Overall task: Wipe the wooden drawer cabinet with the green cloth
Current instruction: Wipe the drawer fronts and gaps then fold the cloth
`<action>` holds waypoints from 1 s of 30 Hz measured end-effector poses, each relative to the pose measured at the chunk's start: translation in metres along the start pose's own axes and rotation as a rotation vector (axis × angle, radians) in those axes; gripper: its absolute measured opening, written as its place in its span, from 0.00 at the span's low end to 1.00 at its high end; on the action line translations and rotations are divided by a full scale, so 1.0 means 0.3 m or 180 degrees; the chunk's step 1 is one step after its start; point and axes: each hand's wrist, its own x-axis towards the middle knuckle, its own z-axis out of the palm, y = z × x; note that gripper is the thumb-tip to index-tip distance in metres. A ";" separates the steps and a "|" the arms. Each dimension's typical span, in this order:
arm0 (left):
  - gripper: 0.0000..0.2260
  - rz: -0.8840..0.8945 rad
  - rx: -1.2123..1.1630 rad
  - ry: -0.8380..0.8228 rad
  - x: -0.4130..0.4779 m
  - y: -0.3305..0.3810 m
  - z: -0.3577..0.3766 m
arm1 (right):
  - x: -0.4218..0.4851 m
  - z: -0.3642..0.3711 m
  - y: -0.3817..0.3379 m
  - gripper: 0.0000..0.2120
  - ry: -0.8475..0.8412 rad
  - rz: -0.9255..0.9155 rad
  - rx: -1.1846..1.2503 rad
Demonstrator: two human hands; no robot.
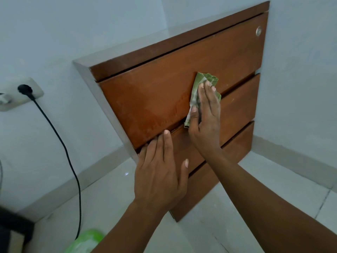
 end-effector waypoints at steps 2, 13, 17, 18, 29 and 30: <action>0.34 -0.0065 -0.0067 0.0062 0.007 0.012 -0.005 | 0.003 -0.004 0.001 0.23 -0.0002 -0.0010 -0.0015; 0.40 -0.0097 0.0004 0.0097 0.036 0.010 0.003 | 0.011 -0.010 0.006 0.22 0.0008 -0.0006 -0.0036; 0.42 -0.0105 0.0104 0.0094 0.039 0.006 0.016 | 0.001 -0.008 0.011 0.23 -0.0153 -0.0037 -0.0056; 0.43 -0.0113 0.0118 0.0080 0.040 0.004 0.017 | -0.001 -0.008 0.012 0.23 -0.0191 -0.0048 -0.0054; 0.44 -0.0373 -0.0071 0.0024 0.062 0.032 0.009 | -0.006 -0.010 0.011 0.25 -0.0272 0.0008 -0.0108; 0.45 -0.0398 -0.0078 0.0006 0.066 0.036 0.004 | -0.004 -0.012 0.012 0.25 -0.0274 -0.0005 -0.0119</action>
